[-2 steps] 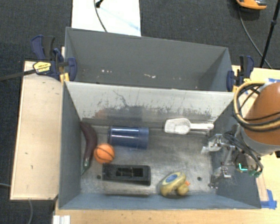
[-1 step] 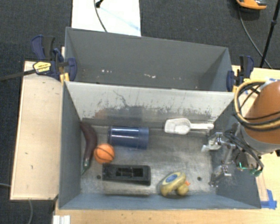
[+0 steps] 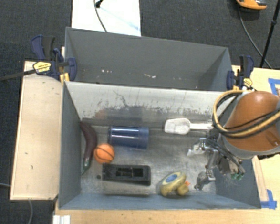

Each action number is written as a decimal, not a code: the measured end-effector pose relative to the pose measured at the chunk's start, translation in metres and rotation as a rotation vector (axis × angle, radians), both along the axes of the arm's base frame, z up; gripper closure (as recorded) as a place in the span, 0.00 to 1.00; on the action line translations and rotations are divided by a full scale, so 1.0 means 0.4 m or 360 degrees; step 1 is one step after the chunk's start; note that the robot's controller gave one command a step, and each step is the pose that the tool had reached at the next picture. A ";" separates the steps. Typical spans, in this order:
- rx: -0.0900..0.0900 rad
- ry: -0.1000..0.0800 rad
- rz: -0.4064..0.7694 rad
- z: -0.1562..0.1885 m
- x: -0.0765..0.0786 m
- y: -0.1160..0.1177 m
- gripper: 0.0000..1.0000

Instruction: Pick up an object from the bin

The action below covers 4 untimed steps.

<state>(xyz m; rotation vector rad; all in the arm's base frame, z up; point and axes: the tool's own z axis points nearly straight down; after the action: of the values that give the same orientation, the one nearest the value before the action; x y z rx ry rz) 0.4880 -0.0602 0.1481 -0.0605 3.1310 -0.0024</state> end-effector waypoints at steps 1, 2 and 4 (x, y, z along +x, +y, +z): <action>-0.0014 0.0049 0.0254 -0.176 0.026 0.101 1.00; -0.0014 0.0048 0.0255 -0.176 0.026 0.101 1.00; 0.0000 0.0028 0.0270 -0.073 0.032 0.118 1.00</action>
Offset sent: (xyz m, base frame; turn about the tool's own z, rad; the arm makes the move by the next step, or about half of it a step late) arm 0.0000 0.0000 0.0000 0.0000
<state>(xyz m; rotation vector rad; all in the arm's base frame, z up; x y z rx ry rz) 0.5008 -0.0130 0.1189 -0.3272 3.1320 0.0000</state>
